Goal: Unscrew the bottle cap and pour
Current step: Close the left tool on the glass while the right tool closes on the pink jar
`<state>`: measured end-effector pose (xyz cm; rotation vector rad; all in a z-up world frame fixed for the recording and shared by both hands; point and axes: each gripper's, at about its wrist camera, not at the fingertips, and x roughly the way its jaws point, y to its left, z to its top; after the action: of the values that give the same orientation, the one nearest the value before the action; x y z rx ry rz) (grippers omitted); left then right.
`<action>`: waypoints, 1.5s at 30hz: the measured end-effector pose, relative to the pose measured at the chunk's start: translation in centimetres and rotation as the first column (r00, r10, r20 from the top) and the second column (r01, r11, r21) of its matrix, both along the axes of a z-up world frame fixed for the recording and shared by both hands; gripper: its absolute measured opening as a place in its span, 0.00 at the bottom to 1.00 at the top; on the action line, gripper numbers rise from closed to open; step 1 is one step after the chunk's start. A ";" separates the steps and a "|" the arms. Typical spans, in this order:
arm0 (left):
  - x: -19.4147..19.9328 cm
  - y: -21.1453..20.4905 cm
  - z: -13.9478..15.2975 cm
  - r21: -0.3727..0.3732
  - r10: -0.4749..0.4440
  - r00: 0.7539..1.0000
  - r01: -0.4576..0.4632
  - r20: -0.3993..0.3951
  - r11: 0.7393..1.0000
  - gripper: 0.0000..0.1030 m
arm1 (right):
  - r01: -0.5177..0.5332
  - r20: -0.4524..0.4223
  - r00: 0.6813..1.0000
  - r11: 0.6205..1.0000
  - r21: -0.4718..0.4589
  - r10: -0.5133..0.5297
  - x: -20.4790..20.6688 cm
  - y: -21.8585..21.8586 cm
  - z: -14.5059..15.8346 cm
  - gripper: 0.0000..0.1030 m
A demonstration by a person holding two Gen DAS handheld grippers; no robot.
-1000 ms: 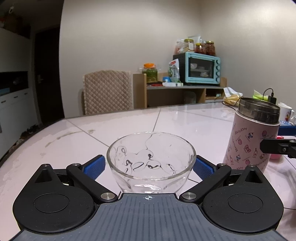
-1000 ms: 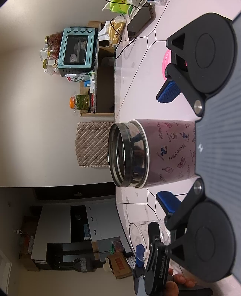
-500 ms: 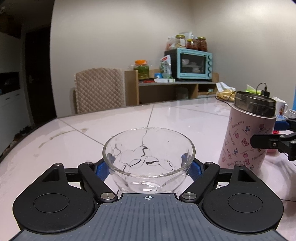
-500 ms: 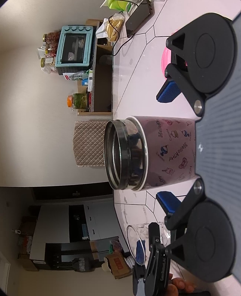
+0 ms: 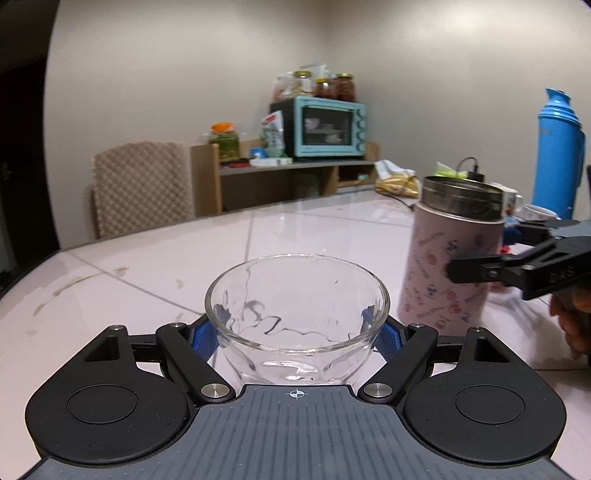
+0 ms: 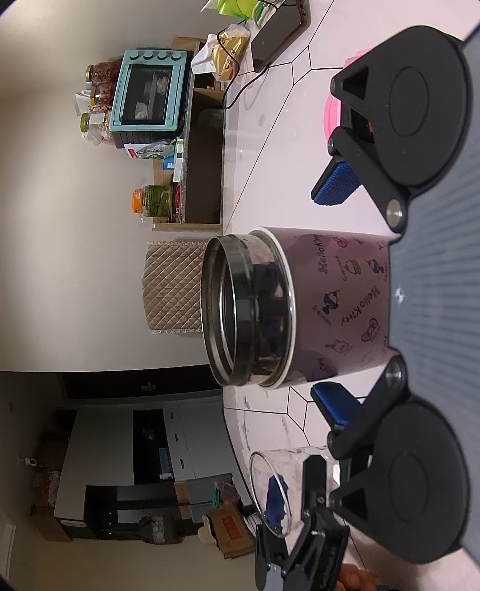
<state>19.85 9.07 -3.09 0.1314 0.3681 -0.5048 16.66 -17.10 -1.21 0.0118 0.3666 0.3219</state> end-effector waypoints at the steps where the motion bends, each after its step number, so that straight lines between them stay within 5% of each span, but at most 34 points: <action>1: 0.0 -0.1 0.0 0.000 -0.019 1.000 0.019 0.000 1.000 0.83 | -0.001 -0.002 1.000 1.000 -0.001 0.001 0.1 0.1 -0.1 1.00; 10: -0.1 -0.6 -0.4 0.013 -0.126 0.992 0.126 0.003 0.992 0.83 | 0.005 -0.011 1.000 1.000 0.004 -0.005 0.8 0.3 -0.3 1.00; 20: -0.3 -0.3 -0.5 0.005 -0.136 0.991 0.136 -0.003 0.991 0.83 | -0.023 -0.030 0.999 1.000 0.007 0.023 1.0 0.4 -0.4 0.86; 27: -0.4 0.3 -0.4 0.002 -0.141 0.990 0.141 -0.015 0.990 0.83 | -0.024 -0.029 0.999 1.000 -0.003 0.024 0.8 0.6 -0.4 0.85; 45: -0.2 0.0 -0.4 0.007 -0.174 0.985 0.174 -0.005 0.985 0.83 | -0.097 0.020 0.994 0.974 -0.204 0.103 0.2 3.3 0.3 0.85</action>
<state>19.60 9.11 -3.45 0.1703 0.3650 -0.6766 16.89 -13.81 -0.90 -0.2125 0.3691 0.3824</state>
